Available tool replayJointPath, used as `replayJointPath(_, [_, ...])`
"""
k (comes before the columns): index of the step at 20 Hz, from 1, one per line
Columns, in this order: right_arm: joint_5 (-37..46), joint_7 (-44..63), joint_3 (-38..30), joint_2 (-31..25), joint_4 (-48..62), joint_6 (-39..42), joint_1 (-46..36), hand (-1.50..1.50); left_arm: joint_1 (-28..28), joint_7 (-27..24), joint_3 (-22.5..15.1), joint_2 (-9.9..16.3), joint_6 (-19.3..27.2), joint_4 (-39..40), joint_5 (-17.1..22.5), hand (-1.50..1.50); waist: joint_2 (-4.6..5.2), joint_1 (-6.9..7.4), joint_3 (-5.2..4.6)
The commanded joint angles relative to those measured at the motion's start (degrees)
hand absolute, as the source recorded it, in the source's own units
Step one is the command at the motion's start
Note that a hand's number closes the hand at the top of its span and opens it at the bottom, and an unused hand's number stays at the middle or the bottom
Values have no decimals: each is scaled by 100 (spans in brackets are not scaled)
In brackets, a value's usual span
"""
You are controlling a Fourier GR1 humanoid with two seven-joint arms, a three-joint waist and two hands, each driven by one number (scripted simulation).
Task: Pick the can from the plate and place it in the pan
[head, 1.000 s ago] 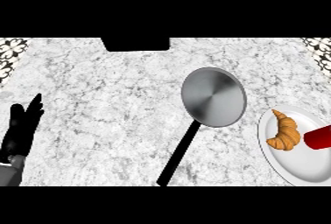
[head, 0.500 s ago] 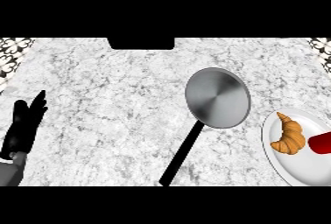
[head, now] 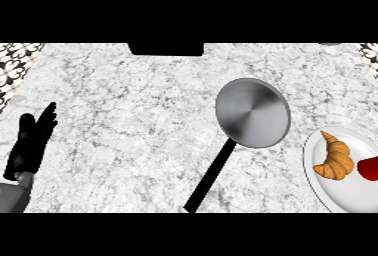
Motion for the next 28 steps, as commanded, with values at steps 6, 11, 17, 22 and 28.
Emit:
replayJointPath(6, [838,996,1424,706,490,456,-1250,-150,-88,180,379,137,-421,-32,-43,0,-14,-15,12])
replayJointPath(11, [1033,749,990,911,795,1003,-1222,-150,288,146,516,-177,-174,-250,-405,0,-36,-115,11])
replayJointPath(17, [1801,938,1272,1460,1032,1092,-1375,-150,414,-5,772,-313,-389,-205,-534,0,-37,-107,12])
replayJointPath(22, [2135,871,1253,1888,643,1074,-938,-150,101,-59,984,-459,-752,336,-612,0,-36,-175,9])
replayJointPath(28, [2658,509,964,2253,1423,1388,-1595,-150,379,291,1129,-654,-791,-396,-951,0,-33,-121,11])
